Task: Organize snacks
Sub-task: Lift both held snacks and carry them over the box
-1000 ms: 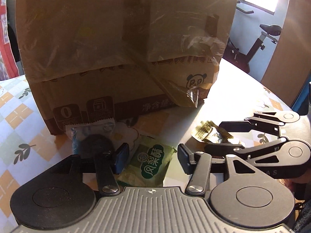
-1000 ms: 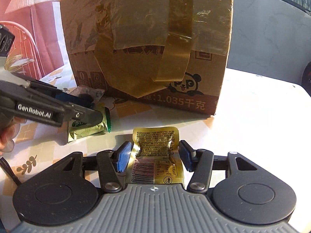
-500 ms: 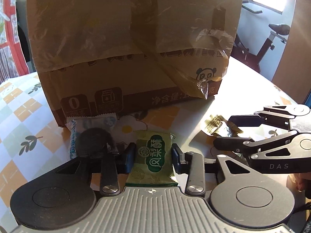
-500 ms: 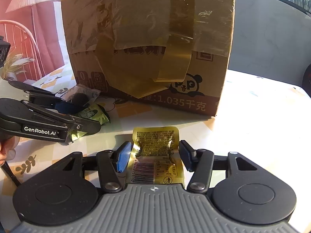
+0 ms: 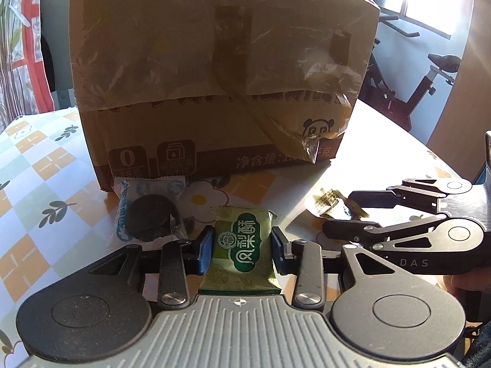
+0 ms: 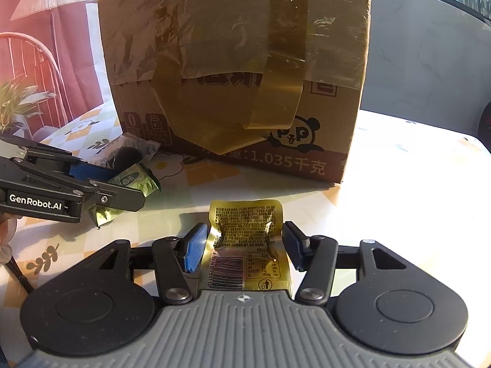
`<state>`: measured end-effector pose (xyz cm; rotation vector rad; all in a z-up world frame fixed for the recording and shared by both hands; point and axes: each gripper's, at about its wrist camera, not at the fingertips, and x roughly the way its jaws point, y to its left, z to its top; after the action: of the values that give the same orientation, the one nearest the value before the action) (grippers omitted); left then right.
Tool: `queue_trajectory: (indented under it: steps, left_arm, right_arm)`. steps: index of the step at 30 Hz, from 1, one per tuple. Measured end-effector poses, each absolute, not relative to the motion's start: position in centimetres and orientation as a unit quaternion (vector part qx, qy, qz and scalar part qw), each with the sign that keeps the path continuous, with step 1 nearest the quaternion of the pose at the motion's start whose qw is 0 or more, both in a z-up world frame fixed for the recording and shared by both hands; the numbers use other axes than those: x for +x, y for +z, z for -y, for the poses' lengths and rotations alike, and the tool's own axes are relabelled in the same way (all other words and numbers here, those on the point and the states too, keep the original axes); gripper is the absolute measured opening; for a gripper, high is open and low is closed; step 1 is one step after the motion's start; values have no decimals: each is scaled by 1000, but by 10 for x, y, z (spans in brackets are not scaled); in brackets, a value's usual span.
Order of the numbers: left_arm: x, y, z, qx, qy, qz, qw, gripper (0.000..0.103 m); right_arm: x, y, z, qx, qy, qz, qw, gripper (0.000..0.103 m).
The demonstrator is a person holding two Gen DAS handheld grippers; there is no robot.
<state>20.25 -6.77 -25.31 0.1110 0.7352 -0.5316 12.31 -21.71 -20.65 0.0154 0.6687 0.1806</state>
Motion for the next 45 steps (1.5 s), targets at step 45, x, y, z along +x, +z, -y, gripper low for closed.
queue_trajectory:
  steps: [45]
  left_arm:
    - [215, -70, 53, 13, -235, -157, 959, 41]
  right_arm:
    - [143, -12, 226, 0, 113, -95, 989, 55]
